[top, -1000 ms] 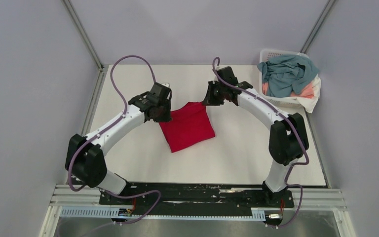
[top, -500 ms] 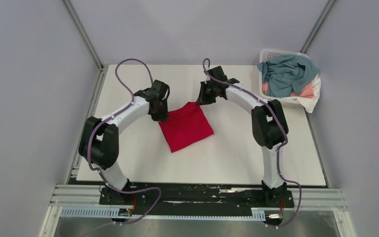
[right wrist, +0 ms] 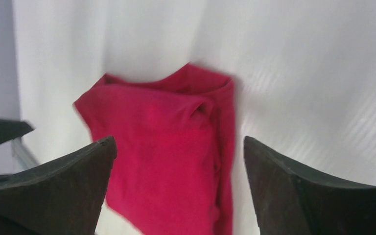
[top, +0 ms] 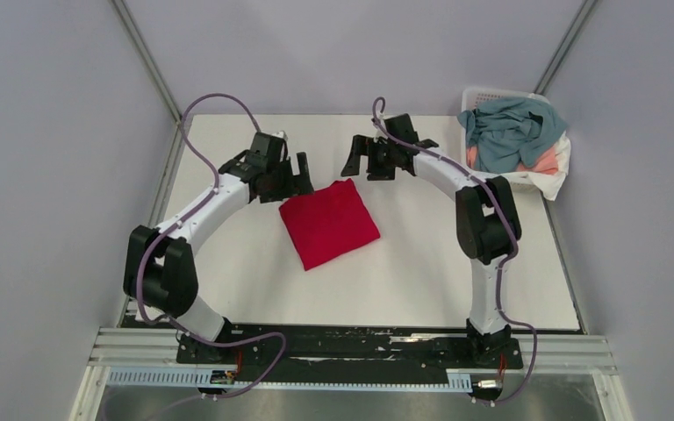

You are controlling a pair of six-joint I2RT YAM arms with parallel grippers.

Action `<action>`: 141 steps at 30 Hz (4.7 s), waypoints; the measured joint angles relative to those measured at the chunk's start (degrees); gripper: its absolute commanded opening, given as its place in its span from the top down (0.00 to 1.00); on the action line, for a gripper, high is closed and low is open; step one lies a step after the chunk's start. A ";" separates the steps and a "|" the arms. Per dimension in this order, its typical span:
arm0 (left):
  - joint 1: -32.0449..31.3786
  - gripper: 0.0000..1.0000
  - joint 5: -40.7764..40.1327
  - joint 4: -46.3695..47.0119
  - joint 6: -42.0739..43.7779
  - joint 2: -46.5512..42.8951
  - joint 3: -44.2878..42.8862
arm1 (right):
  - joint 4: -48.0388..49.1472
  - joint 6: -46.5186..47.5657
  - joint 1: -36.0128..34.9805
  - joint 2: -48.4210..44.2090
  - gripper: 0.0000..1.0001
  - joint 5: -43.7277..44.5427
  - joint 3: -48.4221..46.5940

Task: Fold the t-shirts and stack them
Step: Fold the long partially folded tshirt into a neat square, then put the neatly folded tshirt into the corner of the board with the left arm, then reset both arms

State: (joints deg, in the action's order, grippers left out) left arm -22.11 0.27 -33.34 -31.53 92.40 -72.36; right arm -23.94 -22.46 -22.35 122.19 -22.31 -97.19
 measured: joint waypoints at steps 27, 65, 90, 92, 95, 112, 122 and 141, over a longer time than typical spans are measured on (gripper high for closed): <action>4.59 0.00 10.10 16.24 -6.99 13.66 4.04 | 19.39 -15.72 -0.17 10.36 0.00 -17.55 1.44; 4.59 1.00 4.35 15.43 -12.09 12.85 8.07 | 4.83 -9.57 4.17 -52.87 0.00 16.20 47.06; 24.85 1.00 -22.51 -2.51 32.26 43.52 -44.11 | 0.74 -2.86 4.28 -56.74 0.00 32.70 49.57; 26.95 1.00 -22.69 -3.28 33.51 46.38 -49.07 | 0.87 -2.86 4.28 -56.39 0.00 33.57 49.57; 29.27 1.00 -21.59 -5.22 34.03 51.19 -58.01 | 1.11 -2.86 4.28 -55.82 0.00 34.34 49.57; 32.00 0.02 -17.55 -5.29 34.23 52.65 -61.33 | 1.07 -3.39 4.28 -55.47 0.00 34.12 49.57; 31.26 0.00 -12.79 -9.81 24.11 35.71 -51.01 | 0.74 -4.52 4.44 -58.73 0.00 39.74 52.02; 12.44 0.00 -1.84 13.97 -3.50 -44.74 41.79 | 0.17 -7.58 4.55 -83.21 0.00 34.36 69.02</action>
State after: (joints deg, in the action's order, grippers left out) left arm -9.67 -1.56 -19.38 -35.03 47.66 -30.57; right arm -23.77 -30.04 -17.80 38.98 12.05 -28.16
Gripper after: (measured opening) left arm 1.000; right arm 0.998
